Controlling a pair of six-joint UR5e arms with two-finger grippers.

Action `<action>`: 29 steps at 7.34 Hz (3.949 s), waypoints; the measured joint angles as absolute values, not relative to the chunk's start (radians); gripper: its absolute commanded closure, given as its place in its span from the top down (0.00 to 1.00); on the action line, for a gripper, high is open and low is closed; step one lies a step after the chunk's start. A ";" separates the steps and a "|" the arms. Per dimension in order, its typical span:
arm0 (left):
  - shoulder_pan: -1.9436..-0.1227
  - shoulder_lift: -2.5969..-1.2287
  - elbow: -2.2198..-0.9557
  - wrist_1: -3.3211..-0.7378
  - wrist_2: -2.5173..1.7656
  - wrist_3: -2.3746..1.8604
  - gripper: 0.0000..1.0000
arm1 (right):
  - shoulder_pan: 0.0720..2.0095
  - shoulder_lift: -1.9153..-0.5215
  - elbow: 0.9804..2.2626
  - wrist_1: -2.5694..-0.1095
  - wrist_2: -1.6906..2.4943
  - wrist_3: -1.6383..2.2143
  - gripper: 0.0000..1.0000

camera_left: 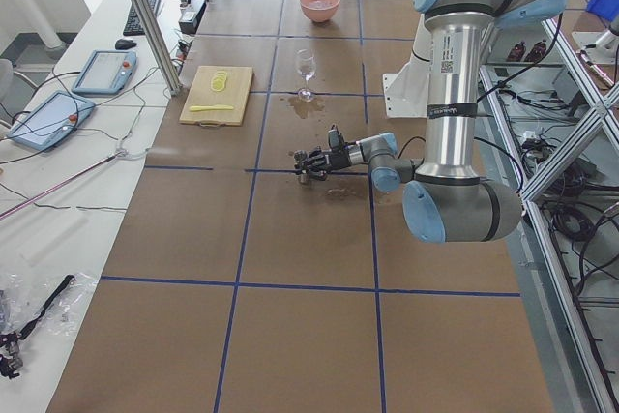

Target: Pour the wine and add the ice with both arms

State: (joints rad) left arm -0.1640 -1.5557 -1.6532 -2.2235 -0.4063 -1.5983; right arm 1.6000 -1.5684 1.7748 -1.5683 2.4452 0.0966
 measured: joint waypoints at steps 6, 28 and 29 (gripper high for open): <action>-0.238 -1.563 -1.795 -2.262 -0.437 -1.446 0.00 | 1.580 -1.567 1.793 -1.564 2.455 0.134 1.00; -0.268 -2.080 -1.957 -1.915 -0.707 -0.844 0.00 | 1.076 -1.769 2.022 -1.225 2.161 0.775 1.00; -0.261 -2.085 -1.951 -1.904 -0.704 -0.795 0.00 | 1.051 -1.777 2.022 -1.212 2.141 0.791 1.00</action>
